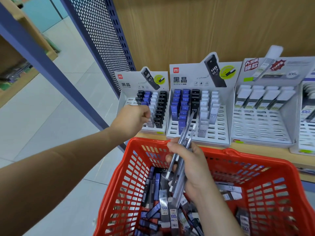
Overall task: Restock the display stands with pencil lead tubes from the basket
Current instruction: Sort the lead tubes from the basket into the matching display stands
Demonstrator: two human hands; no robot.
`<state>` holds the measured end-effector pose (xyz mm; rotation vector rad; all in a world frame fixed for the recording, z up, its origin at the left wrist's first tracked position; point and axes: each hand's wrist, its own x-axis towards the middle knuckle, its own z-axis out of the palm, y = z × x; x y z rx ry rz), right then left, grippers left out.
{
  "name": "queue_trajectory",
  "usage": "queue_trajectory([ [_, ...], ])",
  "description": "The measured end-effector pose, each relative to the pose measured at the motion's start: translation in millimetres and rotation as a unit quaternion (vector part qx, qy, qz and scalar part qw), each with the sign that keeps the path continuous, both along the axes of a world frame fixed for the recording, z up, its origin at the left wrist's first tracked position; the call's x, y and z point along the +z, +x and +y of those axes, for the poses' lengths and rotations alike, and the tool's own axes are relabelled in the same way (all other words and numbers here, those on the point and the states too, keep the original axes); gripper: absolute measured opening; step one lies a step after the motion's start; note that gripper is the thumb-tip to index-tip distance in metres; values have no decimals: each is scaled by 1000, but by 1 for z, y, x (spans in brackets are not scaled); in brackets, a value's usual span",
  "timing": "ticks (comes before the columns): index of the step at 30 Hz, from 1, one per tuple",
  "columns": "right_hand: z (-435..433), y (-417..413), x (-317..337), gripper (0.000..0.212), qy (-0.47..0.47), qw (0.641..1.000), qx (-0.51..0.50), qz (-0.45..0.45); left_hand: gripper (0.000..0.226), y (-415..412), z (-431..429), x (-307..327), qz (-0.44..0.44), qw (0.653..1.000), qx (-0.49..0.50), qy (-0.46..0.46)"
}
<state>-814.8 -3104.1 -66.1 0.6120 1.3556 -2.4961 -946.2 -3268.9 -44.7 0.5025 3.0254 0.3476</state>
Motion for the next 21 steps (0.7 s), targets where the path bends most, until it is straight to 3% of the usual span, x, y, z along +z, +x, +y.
queue_trajectory([
  [4,4,-2,11,14,-88,995,-34,-25,13,8,10,27,-6,998,12,-54],
  [6,7,-5,19,22,-166,983,-68,-37,15,30,21,52,-136,986,54,80],
  [8,10,-9,28,23,-214,972,-98,-28,27,67,36,79,-334,907,85,243],
  [11,12,-11,48,20,-230,964,-133,1,49,123,52,97,-437,847,49,298],
  [15,2,0,76,13,-214,959,-185,23,36,160,59,99,-379,830,71,402],
  [21,-4,19,99,12,-202,939,-278,-4,16,181,65,115,-220,922,60,312],
])
